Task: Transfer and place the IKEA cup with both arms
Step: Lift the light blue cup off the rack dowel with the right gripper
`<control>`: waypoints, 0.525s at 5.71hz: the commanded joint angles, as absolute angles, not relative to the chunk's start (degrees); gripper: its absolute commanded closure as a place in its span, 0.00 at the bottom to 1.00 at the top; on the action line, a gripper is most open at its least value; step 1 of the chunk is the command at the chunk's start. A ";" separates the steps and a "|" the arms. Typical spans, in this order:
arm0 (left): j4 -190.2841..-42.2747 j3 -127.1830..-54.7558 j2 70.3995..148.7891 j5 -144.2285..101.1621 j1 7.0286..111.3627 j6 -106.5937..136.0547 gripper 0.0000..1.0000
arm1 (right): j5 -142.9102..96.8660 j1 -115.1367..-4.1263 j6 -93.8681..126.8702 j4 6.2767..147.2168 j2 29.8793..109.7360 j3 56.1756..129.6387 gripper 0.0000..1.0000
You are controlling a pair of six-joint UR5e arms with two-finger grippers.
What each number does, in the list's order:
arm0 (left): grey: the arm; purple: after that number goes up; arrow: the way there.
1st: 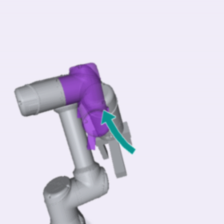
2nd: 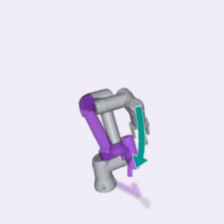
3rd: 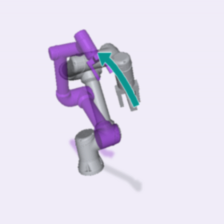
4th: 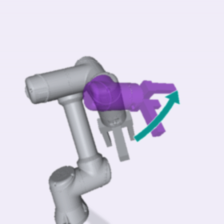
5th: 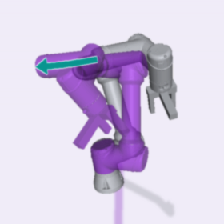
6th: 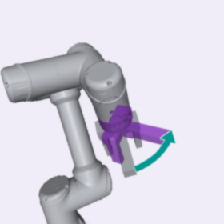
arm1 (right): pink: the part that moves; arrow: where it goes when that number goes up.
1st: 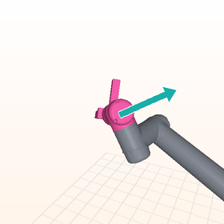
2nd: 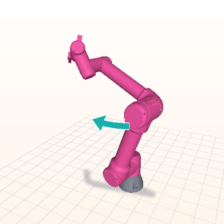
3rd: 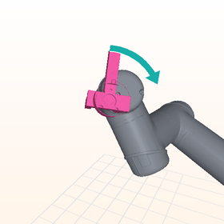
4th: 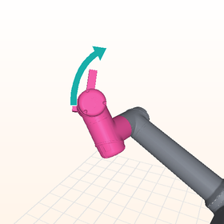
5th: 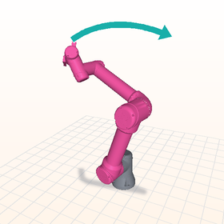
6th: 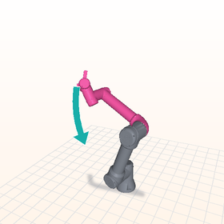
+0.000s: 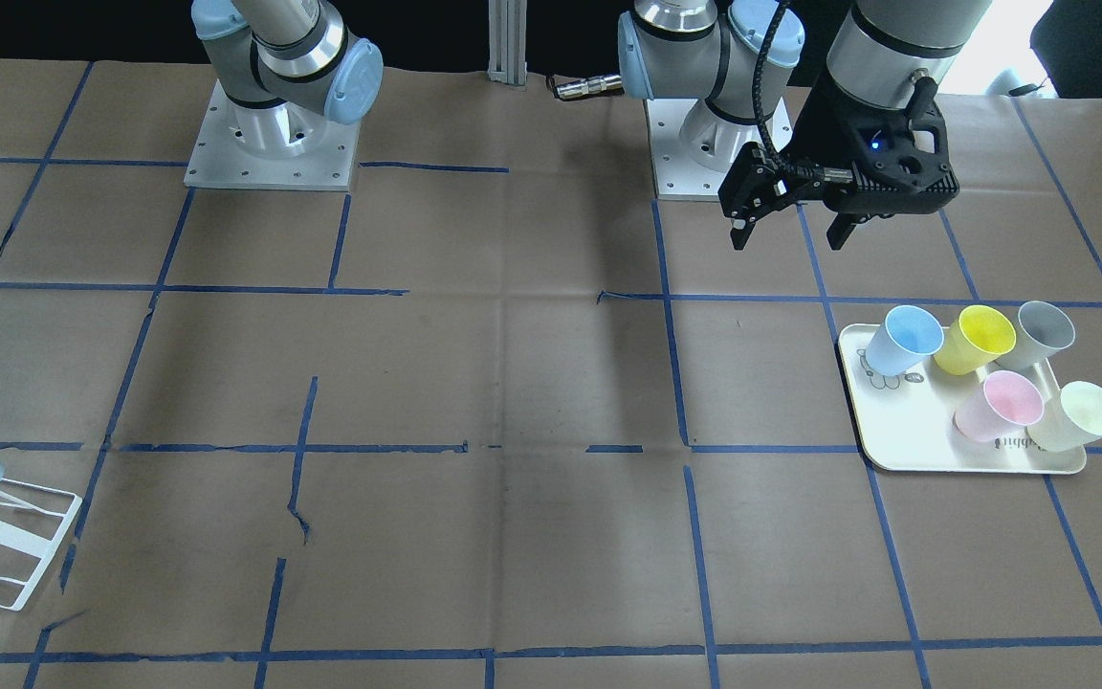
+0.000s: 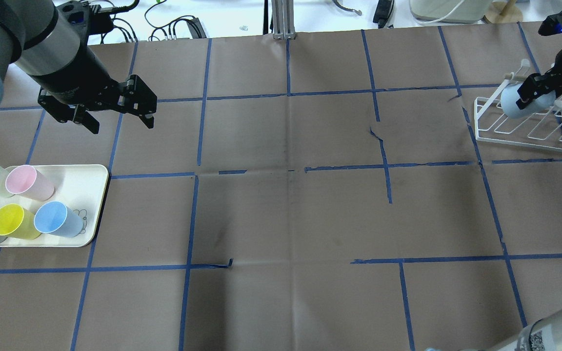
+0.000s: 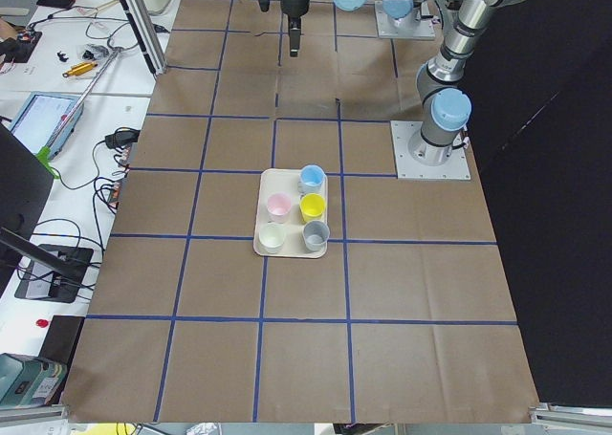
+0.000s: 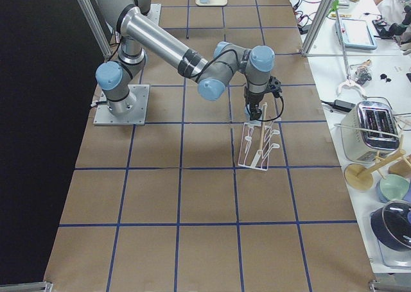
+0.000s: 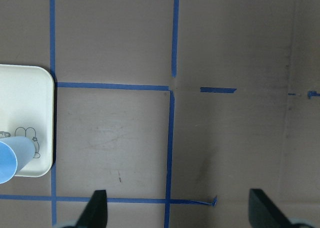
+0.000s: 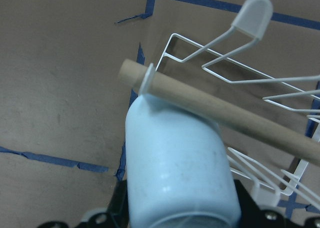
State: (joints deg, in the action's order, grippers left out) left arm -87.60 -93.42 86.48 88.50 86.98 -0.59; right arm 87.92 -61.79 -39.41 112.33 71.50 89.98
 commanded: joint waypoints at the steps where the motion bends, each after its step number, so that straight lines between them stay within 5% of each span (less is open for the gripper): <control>1: -87.45 -93.51 86.40 88.59 86.92 -1.49 0.02 | 87.98 -61.79 -39.38 112.06 76.61 90.00 0.45; 3: -87.63 -93.52 86.48 88.16 86.84 -1.49 0.02 | 87.80 -62.14 -39.46 108.56 81.36 89.91 0.45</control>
